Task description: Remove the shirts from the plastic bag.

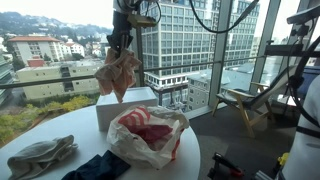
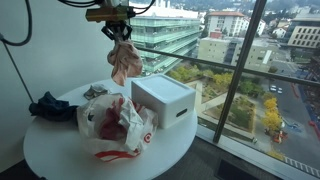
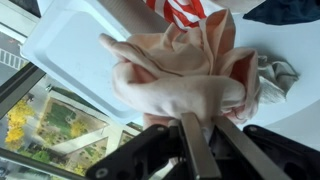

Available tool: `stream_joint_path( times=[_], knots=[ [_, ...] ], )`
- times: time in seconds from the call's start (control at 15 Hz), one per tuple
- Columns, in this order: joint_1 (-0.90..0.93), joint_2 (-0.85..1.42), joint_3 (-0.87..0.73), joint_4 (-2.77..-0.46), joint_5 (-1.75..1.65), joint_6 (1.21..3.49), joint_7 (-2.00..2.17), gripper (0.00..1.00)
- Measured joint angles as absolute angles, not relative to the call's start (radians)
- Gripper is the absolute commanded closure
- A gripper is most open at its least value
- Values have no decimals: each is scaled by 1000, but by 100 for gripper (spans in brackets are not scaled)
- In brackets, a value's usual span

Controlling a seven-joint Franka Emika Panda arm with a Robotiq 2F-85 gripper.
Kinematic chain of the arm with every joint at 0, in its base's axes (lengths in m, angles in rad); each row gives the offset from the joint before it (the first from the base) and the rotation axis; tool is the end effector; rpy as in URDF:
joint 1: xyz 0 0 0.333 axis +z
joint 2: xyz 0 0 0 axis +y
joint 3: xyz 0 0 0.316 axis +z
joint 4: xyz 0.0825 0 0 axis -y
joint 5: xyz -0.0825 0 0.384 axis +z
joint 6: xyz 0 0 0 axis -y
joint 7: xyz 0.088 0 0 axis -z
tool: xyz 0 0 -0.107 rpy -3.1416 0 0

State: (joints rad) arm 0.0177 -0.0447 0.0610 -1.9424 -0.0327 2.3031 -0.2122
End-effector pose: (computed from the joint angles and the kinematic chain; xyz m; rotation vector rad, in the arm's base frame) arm 0.5798 0.0456 0.5435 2.9859 0.4639 0.6163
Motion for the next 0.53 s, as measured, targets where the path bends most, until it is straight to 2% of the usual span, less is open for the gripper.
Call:
stream_joint_path(
  times=[0.33,0.47,0.53],
  knots=[
    [18,115,38,-1937,-362,2652,-8,88],
    [45,201,-28,-1899,-539,2729,113,89],
    [64,243,-68,-1870,-624,2745,171,84]
  ],
)
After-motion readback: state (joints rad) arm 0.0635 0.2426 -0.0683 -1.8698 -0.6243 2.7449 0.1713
